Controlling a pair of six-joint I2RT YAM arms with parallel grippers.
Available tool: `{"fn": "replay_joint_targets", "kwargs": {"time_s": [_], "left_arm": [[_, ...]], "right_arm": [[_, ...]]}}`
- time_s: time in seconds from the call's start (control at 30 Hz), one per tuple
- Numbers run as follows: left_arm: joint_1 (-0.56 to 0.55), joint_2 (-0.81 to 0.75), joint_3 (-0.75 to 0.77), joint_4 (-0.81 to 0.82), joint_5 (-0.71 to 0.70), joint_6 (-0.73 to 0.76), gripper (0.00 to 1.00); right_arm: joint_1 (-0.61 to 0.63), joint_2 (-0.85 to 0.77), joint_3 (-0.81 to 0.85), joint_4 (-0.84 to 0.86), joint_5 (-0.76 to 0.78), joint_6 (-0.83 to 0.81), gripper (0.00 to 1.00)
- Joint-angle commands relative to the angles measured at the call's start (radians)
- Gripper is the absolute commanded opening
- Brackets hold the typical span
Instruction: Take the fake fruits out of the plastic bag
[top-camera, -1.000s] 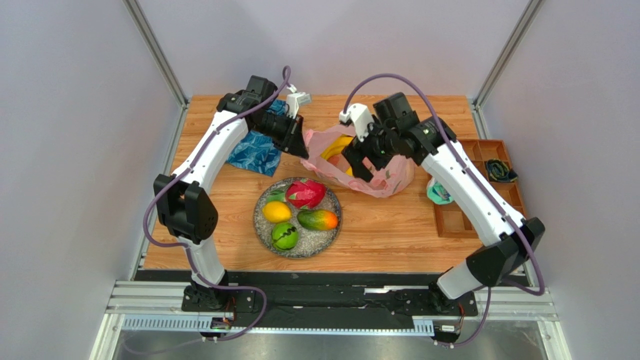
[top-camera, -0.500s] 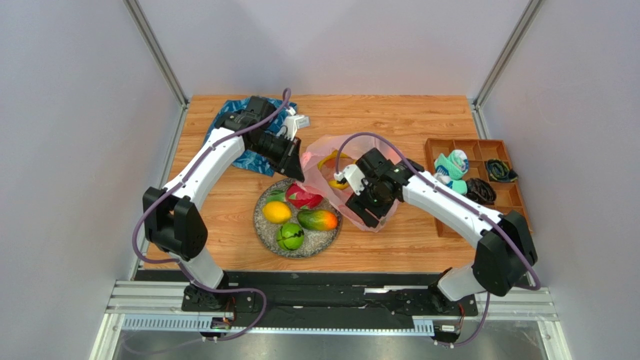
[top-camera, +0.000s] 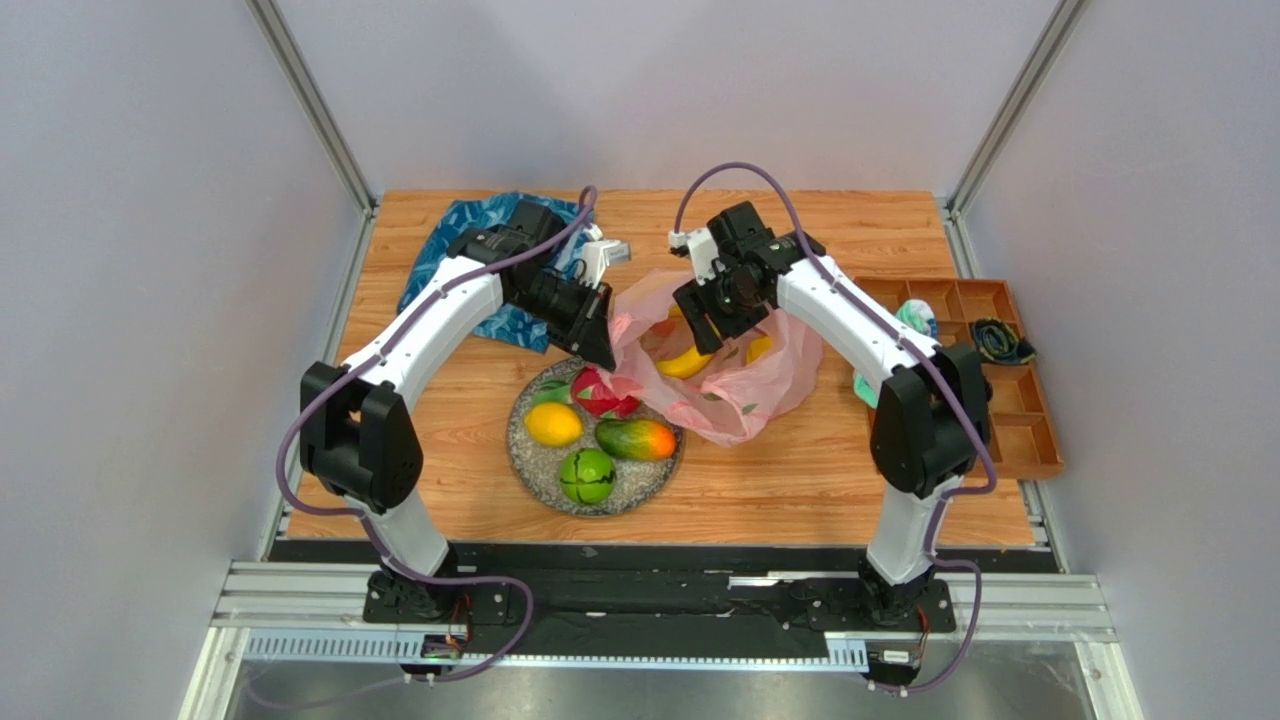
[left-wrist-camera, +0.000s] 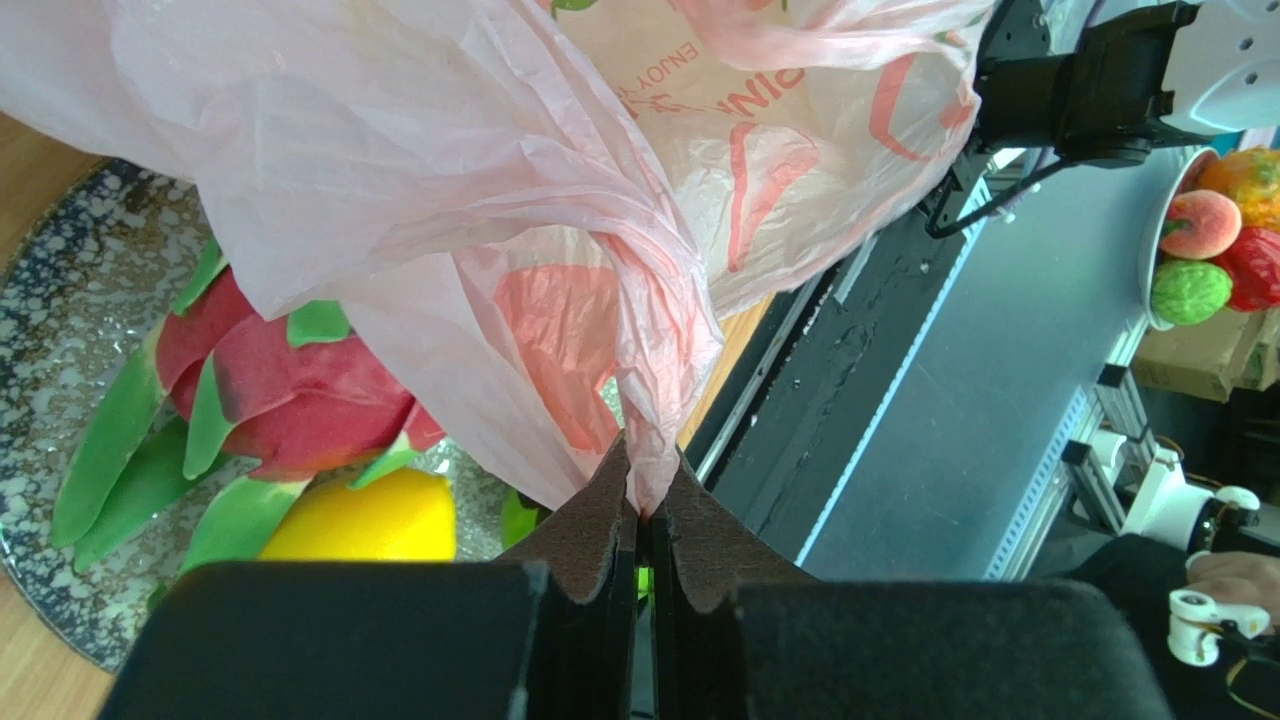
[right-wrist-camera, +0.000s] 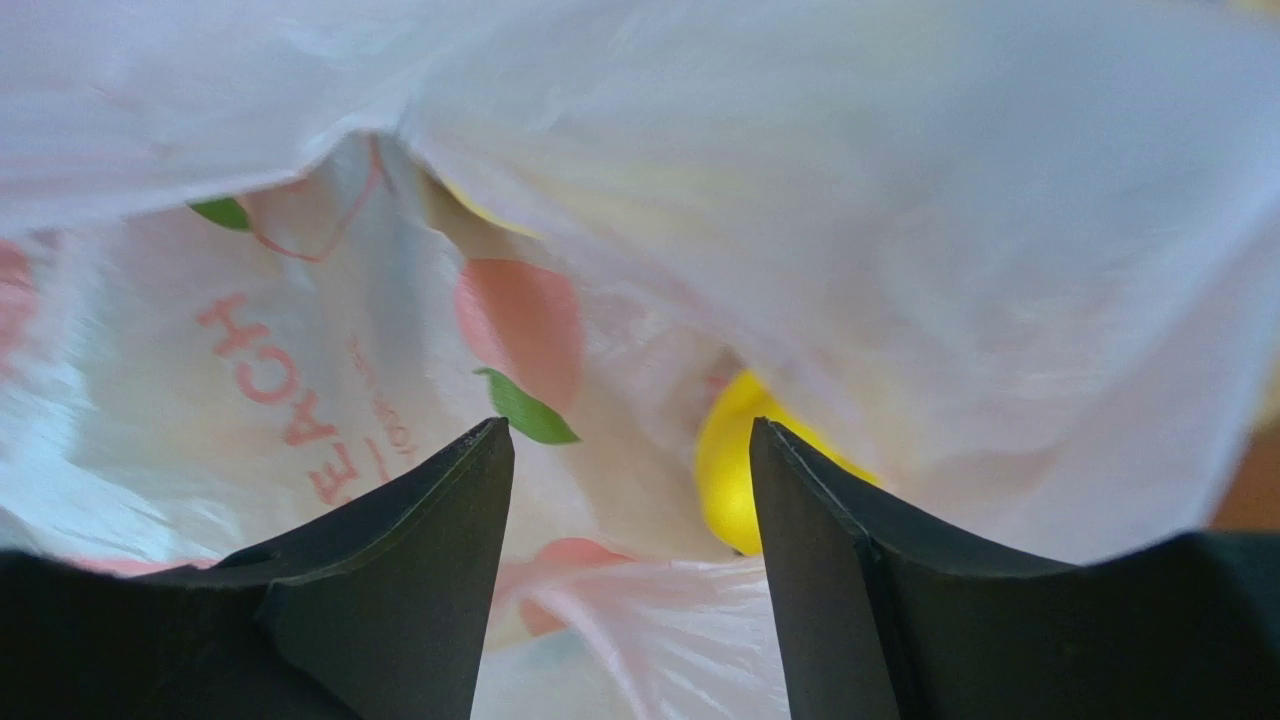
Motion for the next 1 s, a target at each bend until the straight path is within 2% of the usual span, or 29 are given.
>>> {"fn": "replay_joint_targets", "kwargs": {"time_s": [0.0,0.13,0.3,0.6,0.77,0.97], "left_arm": [[-0.004,0.005,0.052,-0.002,-0.013,-0.003,0.08],[-0.004,0.004,0.043,-0.013,-0.015,0.002,0.08],[-0.004,0.013,0.043,-0.02,-0.021,0.008,0.08],[-0.004,0.03,0.058,-0.039,-0.038,0.017,0.08],[-0.004,0.028,0.049,-0.045,-0.045,0.023,0.08],[-0.004,0.027,0.047,-0.045,-0.045,0.025,0.08]], "right_arm": [[0.02,0.056,0.09,-0.023,-0.084,0.109,0.62],[0.02,0.122,0.118,-0.02,-0.058,0.186,0.59],[0.009,0.214,0.148,-0.025,-0.018,0.318,0.62],[-0.034,0.39,0.329,-0.068,-0.018,0.496,0.66],[-0.055,0.45,0.348,-0.084,0.014,0.514,0.65],[-0.069,0.449,0.286,-0.091,0.061,0.488,0.65]]}}
